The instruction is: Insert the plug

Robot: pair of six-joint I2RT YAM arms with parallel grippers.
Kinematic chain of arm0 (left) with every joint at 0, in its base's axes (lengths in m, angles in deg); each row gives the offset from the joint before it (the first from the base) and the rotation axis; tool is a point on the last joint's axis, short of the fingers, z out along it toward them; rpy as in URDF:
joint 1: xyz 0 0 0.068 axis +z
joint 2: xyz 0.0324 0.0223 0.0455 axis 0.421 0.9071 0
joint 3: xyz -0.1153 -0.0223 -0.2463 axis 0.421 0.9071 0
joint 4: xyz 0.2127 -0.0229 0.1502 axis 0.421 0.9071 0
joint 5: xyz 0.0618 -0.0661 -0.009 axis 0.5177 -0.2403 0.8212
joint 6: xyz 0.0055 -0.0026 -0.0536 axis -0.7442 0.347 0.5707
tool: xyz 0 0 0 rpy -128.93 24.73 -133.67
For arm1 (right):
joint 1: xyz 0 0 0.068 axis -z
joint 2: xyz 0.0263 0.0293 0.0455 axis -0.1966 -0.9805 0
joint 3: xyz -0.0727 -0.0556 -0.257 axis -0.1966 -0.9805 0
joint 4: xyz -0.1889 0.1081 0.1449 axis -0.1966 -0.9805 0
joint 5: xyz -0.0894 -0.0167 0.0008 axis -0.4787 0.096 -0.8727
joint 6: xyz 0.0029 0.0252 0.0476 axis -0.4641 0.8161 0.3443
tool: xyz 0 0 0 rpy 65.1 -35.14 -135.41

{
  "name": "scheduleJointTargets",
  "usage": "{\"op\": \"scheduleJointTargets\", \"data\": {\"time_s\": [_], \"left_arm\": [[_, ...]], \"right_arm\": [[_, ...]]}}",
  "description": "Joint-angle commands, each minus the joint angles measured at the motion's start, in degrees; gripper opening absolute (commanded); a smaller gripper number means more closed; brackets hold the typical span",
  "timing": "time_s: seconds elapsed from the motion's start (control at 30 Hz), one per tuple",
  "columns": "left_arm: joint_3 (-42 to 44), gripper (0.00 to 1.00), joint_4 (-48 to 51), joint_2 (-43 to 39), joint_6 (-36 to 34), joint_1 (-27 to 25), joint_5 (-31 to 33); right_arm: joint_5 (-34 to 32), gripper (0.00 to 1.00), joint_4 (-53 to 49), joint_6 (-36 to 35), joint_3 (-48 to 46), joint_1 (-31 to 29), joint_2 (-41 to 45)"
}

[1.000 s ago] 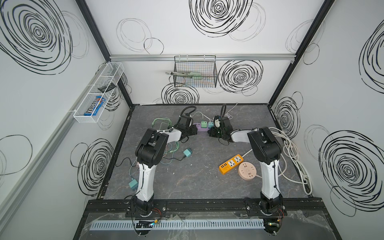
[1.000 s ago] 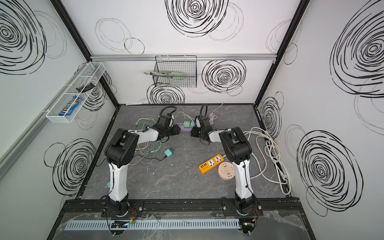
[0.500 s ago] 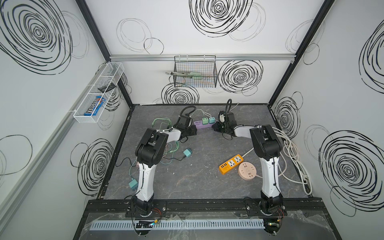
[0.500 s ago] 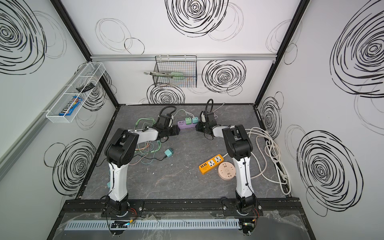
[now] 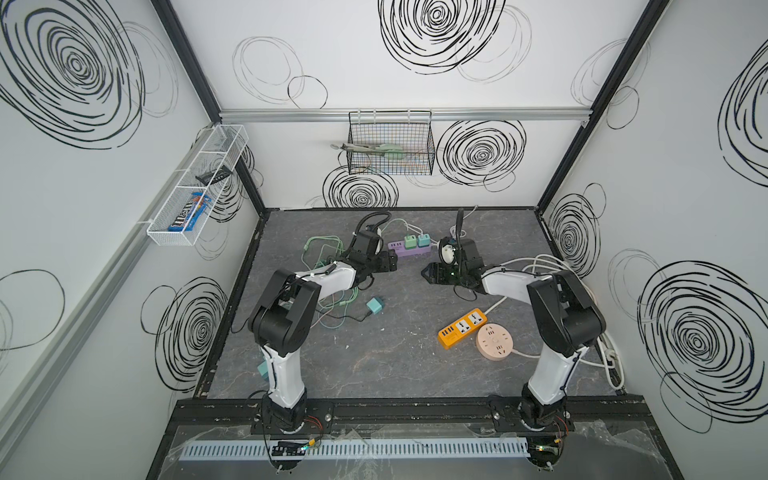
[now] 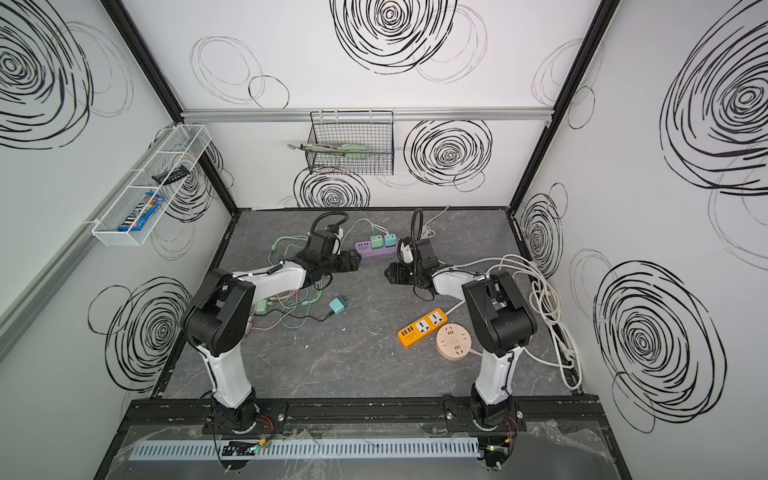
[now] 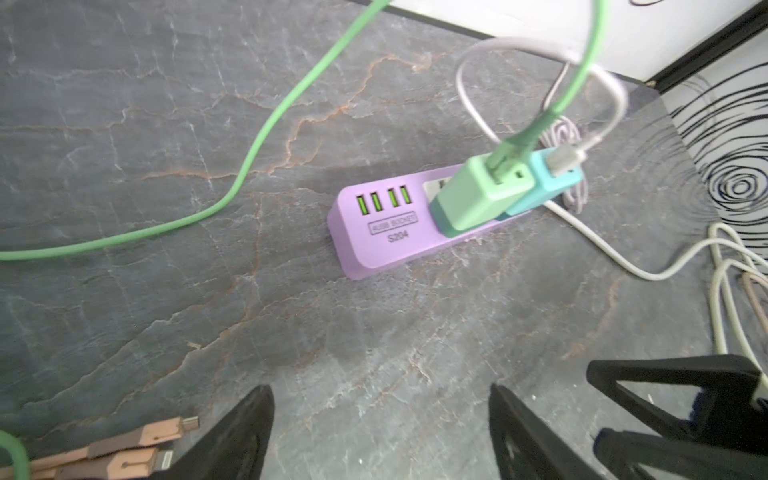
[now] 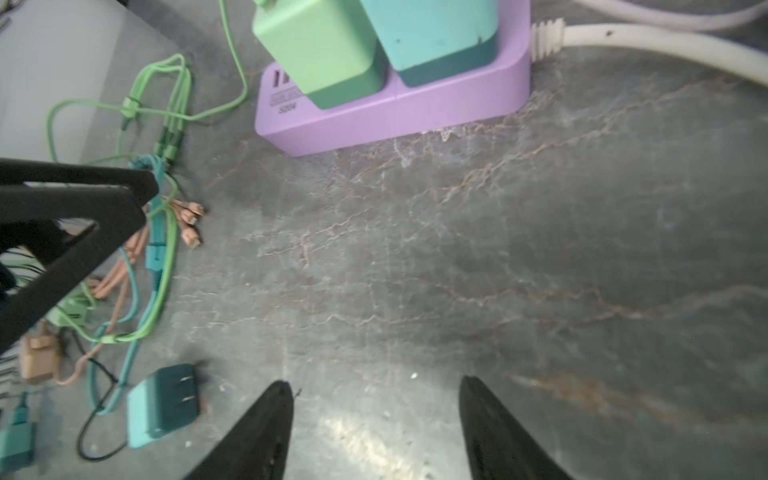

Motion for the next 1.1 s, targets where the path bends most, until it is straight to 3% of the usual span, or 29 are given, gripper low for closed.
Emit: {"op": "scheduleJointTargets", "data": {"time_s": [0.0, 0.17, 0.43, 0.73, 1.07], "left_arm": [[2.0, 0.89, -1.8, -5.1, -0.2, -1.2, 1.7], [4.9, 0.98, -1.4, -12.0, -0.2, -1.2, 1.8], [9.6, 0.96, 1.1, -23.6, -0.8, -0.6, 5.0], [14.9, 0.96, 1.4, -33.0, -0.5, 2.1, 8.2], [18.1, 0.96, 0.9, -37.6, -0.9, 3.2, 10.5]], "right_arm": [[-3.4, 0.98, -0.9, -3.2, -2.7, -0.8, 6.2], [-8.1, 0.97, -2.0, -5.1, -6.4, -1.1, 14.8], [-18.6, 0.97, -7.7, -7.1, -10.4, -1.4, 25.1], [-20.7, 0.97, -20.5, -4.3, -10.6, -1.5, 31.2], [-6.7, 0.97, -35.1, 0.5, -14.2, -4.2, 38.5]]}}
